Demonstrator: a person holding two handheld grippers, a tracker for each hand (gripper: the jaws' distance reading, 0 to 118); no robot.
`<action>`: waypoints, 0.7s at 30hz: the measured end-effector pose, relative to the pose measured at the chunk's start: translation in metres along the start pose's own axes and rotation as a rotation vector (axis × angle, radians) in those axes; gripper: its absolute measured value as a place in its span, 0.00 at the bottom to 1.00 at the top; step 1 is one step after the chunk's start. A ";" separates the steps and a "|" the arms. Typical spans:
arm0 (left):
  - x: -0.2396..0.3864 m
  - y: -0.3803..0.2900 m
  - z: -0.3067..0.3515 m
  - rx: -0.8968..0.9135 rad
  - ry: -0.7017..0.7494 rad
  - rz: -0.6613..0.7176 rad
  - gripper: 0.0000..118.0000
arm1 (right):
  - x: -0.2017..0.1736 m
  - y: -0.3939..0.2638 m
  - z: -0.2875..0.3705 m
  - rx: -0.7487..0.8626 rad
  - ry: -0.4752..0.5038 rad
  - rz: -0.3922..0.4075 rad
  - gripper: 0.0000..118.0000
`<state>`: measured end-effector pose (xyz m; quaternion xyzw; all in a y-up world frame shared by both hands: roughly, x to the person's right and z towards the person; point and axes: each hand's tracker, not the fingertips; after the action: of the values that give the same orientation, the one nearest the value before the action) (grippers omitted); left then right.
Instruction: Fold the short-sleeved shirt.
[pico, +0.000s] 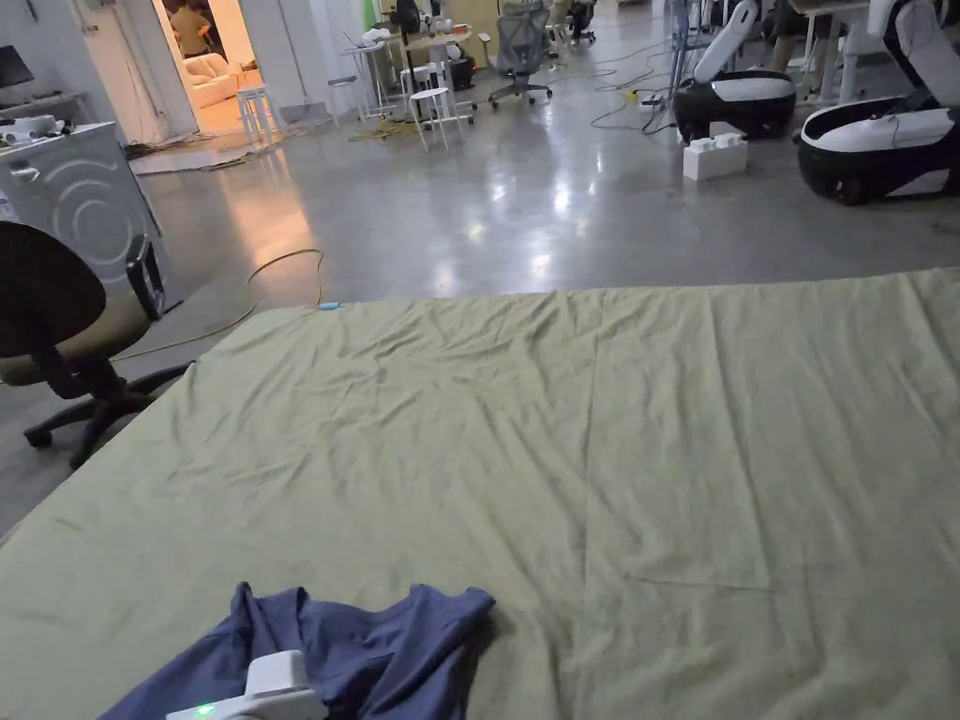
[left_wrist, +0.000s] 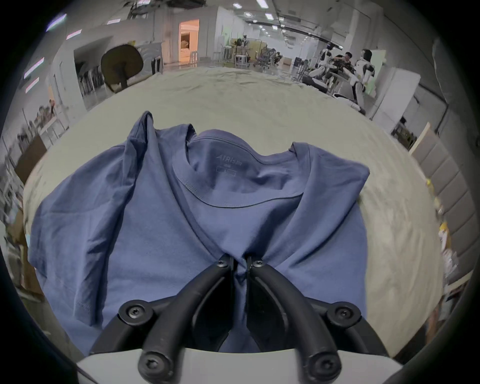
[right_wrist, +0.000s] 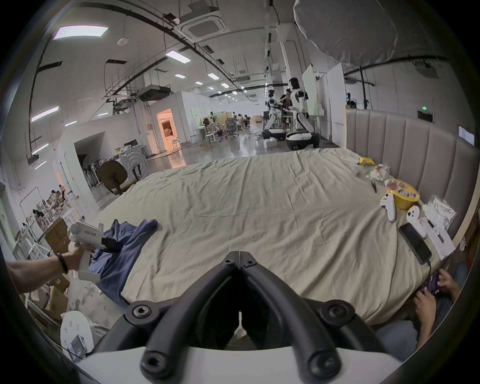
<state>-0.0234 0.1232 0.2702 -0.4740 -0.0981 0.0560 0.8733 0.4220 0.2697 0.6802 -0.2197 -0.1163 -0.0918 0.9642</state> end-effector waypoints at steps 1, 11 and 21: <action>-0.006 0.003 0.011 0.047 -0.031 0.066 0.05 | 0.002 0.000 0.003 0.006 0.005 -0.007 0.00; 0.001 0.077 0.160 0.391 -0.200 0.066 0.05 | 0.029 -0.019 0.025 0.023 0.007 -0.120 0.00; 0.189 0.138 0.168 0.455 -0.323 -0.315 0.04 | 0.055 -0.027 0.060 0.071 -0.094 -0.172 0.00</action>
<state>0.1221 0.3710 0.2662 -0.2306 -0.2924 0.0152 0.9280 0.4578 0.2650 0.7581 -0.1786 -0.1832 -0.1599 0.9534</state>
